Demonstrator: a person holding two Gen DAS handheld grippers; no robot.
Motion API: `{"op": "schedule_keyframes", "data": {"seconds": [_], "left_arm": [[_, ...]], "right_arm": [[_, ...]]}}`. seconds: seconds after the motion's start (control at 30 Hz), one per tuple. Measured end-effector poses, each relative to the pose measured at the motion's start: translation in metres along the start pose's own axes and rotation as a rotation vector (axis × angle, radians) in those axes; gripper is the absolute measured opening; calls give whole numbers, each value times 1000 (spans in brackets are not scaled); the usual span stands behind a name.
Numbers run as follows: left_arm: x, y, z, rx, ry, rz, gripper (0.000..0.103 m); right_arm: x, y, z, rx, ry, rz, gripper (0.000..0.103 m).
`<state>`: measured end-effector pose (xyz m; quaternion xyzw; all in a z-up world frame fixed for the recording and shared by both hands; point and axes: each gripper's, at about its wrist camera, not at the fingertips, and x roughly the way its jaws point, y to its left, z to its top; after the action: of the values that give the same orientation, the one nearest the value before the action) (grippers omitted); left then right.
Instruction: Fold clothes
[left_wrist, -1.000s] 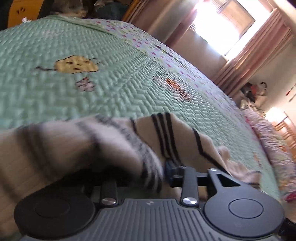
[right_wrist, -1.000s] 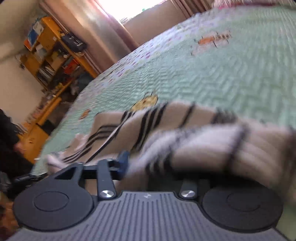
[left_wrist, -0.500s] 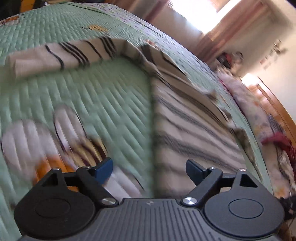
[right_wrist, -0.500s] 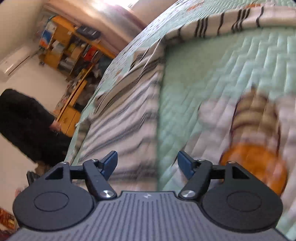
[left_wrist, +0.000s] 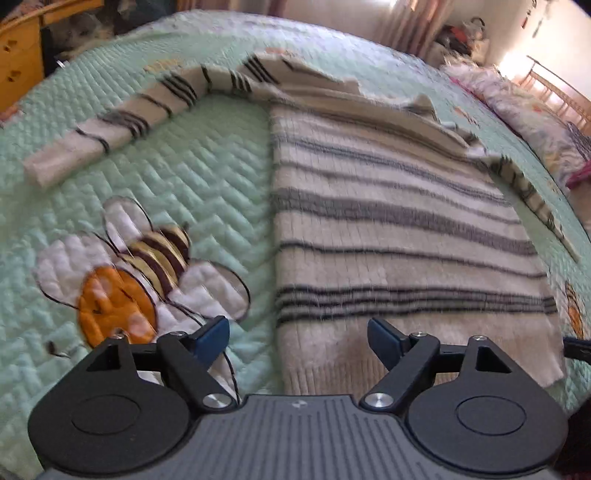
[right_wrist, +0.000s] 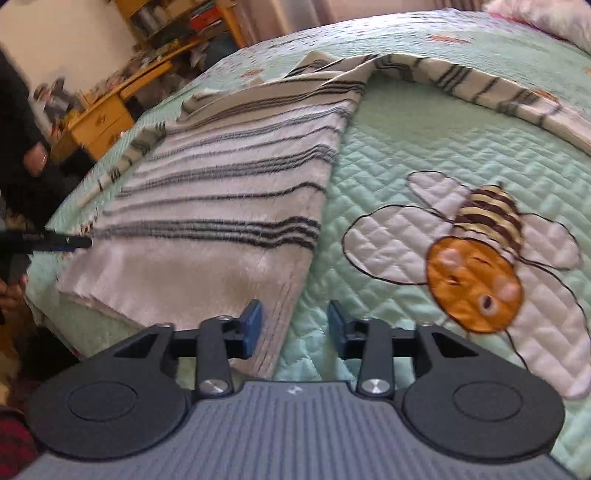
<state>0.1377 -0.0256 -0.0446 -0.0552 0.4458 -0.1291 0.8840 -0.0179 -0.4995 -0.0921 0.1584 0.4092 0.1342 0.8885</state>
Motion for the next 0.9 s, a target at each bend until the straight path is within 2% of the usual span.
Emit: {"op": "schedule_keyframes", "data": {"seconds": [0.03, 0.07, 0.13, 0.2, 0.27, 0.33, 0.47, 0.6, 0.63, 0.67, 0.73, 0.83, 0.9], "left_arm": [[-6, -4, 4, 5, -32, -10, 83], [-11, -9, 9, 13, -68, -26, 83], [-14, -20, 23, 1, -122, -85, 86], [-14, -30, 37, -15, -174, -148, 97], [-5, -40, 52, -30, -208, -233, 98], [12, -52, 66, -30, -236, -275, 99], [65, -71, 87, -62, -273, -291, 101], [118, -66, 78, -109, -299, -268, 101], [128, -63, 71, -113, -302, -260, 101], [136, -60, 63, -106, -317, -267, 102], [135, -57, 59, -99, -346, -309, 102], [139, -53, 59, -115, -351, -361, 102], [139, -49, 58, -134, -359, -392, 102]], "right_arm": [[-4, -3, 3, 32, -32, 13, 60], [-9, -7, 6, 66, -69, 33, 63], [-13, -14, 17, 140, -139, 95, 65], [-9, -19, 30, 181, -185, 150, 68], [5, -17, 48, 185, -209, 170, 69], [21, -14, 68, 171, -222, 181, 69], [62, 3, 127, 37, -242, 193, 69], [105, 23, 206, -193, -307, 156, 70], [118, 26, 229, -238, -317, 153, 74], [131, 30, 249, -268, -305, 151, 80], [166, 37, 290, -321, -254, 133, 83], [220, 48, 349, -401, -174, 106, 83], [257, 58, 376, -449, -105, 78, 83]]}}
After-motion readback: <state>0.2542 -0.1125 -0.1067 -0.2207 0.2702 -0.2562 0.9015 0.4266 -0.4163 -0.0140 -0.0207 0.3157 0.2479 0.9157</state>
